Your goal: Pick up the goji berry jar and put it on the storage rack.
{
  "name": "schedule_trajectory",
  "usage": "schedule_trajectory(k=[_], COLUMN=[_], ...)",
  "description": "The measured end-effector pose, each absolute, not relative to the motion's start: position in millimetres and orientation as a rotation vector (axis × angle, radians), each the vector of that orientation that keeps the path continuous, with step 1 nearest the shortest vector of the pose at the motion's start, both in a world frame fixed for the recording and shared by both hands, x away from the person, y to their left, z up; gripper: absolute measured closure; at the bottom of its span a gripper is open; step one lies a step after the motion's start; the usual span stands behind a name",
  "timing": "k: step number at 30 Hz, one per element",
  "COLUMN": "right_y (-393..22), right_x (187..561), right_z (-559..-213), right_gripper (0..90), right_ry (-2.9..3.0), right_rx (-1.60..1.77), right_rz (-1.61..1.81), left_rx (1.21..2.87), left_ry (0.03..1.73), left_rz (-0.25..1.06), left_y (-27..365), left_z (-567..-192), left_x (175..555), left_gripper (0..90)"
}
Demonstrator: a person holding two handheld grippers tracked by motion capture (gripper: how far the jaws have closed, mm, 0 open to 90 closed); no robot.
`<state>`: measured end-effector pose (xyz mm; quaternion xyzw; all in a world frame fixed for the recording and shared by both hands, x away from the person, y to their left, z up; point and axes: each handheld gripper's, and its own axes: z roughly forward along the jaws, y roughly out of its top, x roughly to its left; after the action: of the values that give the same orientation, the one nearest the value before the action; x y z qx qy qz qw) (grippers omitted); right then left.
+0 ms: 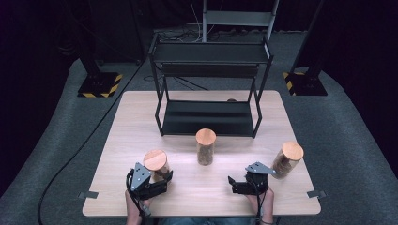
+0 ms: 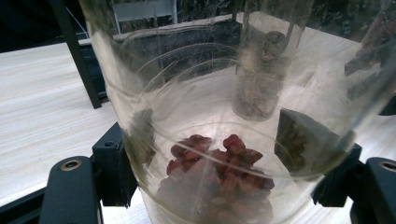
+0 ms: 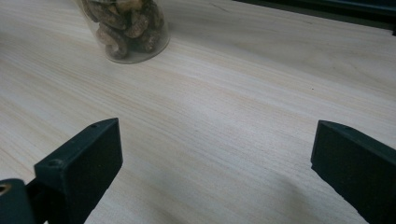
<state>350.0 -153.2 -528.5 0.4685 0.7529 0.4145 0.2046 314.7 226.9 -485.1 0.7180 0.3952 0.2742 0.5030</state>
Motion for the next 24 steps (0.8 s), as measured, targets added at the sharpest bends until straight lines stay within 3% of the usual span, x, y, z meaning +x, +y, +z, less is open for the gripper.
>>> schedule_trajectory(k=[24], right_y=[-153], right_x=[351], right_z=[-529], right_gripper=[1.2], right_ry=[2.106], right_rx=[1.308], right_rz=[1.151], left_rx=[1.730], left_ry=[0.930], left_rz=[0.670], left_y=[226], left_z=[-475], left_x=[337], left_gripper=[25.0])
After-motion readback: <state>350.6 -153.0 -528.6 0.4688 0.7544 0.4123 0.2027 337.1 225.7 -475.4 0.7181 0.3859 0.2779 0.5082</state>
